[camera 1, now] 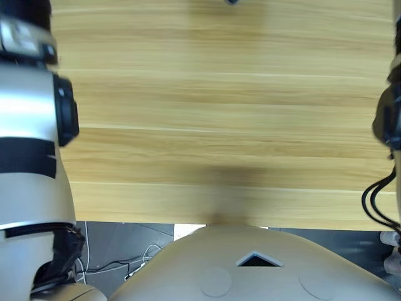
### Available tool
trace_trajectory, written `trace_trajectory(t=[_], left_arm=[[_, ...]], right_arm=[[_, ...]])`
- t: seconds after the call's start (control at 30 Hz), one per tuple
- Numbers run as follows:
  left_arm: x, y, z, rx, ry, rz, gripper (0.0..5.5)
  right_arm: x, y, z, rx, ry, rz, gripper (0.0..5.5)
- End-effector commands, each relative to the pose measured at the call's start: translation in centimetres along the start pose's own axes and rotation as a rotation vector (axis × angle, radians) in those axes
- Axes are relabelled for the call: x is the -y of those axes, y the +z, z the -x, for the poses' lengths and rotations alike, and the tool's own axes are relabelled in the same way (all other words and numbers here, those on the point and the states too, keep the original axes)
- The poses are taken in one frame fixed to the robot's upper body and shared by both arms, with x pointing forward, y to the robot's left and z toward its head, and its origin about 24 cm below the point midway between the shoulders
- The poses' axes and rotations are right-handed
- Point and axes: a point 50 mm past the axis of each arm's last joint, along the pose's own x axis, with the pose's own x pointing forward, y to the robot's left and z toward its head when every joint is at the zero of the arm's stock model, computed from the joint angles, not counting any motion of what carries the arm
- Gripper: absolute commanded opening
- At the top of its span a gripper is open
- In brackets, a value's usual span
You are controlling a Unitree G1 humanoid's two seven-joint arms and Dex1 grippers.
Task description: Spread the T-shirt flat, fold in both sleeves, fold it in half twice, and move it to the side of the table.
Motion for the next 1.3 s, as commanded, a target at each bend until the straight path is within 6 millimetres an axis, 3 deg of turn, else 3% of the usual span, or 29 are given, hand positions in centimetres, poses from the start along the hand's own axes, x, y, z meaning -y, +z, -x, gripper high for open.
trace_trajectory(t=[0.03, 0.13, 0.23, 0.33, 0.47, 0.57, 0.67, 0.9, 1.03, 1.2, 1.3], left_arm=[[14.9, 2.8, 8.3, 0.178, -0.544, 0.034, 0.01], [16.2, 4.1, 10.3, 0.188, -0.579, 0.080, 0.01], [16.1, 3.9, 11.0, 0.143, -0.559, 0.098, 0.01], [15.5, 3.7, 11.3, 0.106, -0.542, 0.093, 0.01], [17.3, 5.1, 12.4, 0.139, -0.622, 0.089, 0.01], [20.0, 7.0, 14.0, 0.196, -0.749, 0.095, 0.01], [21.4, 7.7, 15.0, 0.219, -0.817, 0.091, 0.56], [22.6, 8.5, 16.6, 0.237, -0.921, 0.143, 1.67], [22.5, 8.9, 16.9, 0.257, -0.920, 0.202, 2.37], [20.8, 9.9, 17.2, 0.319, -0.903, 0.389, 3.17], [19.7, 9.8, 17.2, 0.330, -0.889, 0.472, 3.60]], right_arm=[[-13.6, -2.4, 8.3, 0.016, 0.445, -0.200, 0.02], [-13.8, -2.5, 10.8, -0.031, 0.452, -0.256, 0.02], [-13.4, -2.8, 11.6, -0.087, 0.407, -0.318, 0.02], [-13.9, -1.9, 12.3, -0.081, 0.439, -0.366, 0.02], [-16.7, -0.1, 14.8, -0.026, 0.660, -0.415, 0.02], [-19.7, 0.8, 17.7, -0.040, 0.875, -0.400, 0.02], [-20.8, 1.6, 18.8, -0.038, 0.952, -0.443, 0.00], [-20.9, 1.8, 19.7, -0.072, 0.970, -0.532, 0.00], [-20.4, 1.4, 19.9, -0.086, 0.927, -0.560, 0.90], [-17.7, 3.1, 21.1, 0.079, 0.926, -0.924, 1.80], [-17.2, 3.3, 22.0, 0.089, 0.965, -1.001, 2.30]])
